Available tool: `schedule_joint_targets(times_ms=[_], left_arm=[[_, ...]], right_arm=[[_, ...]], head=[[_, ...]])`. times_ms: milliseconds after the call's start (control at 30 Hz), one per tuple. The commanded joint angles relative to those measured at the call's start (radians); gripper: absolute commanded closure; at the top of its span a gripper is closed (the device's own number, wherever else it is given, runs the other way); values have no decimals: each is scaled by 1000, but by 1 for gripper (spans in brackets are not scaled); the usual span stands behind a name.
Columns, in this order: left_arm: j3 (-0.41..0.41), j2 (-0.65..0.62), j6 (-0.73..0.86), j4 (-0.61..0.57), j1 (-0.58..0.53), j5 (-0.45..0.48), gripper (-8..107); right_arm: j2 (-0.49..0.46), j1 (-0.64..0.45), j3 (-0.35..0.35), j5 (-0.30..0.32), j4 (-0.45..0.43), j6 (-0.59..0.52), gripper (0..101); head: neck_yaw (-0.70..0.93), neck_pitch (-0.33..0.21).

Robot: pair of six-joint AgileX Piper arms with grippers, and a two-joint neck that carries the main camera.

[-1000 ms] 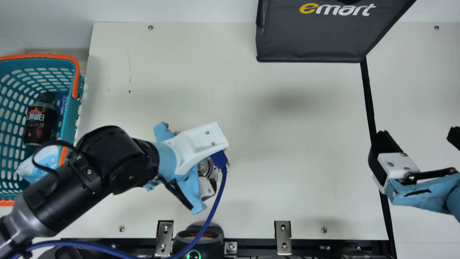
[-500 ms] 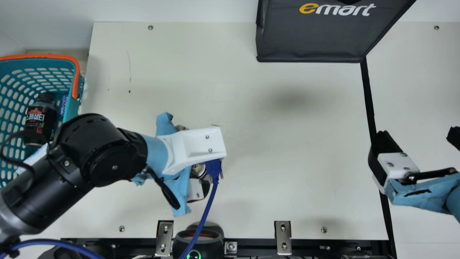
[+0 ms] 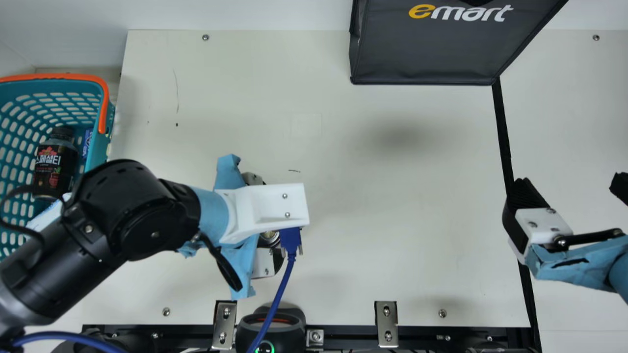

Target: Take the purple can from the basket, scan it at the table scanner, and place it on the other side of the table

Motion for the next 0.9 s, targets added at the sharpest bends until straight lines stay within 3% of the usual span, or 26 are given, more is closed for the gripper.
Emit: schedule_joint_targets(times_ms=[0, 433, 867], left_arm=[[4, 5, 4, -1, 0, 0, 107], [8, 46, 31, -25, 22, -4, 107], [79, 81, 30, -28, 34, -113, 107]], right_arm=[[0, 0, 0, 0, 0, 0, 6], [0, 0, 0, 0, 0, 0, 6], [0, 0, 0, 0, -2, 0, 6]], head=[[2, -29], [2, -29], [2, -29]])
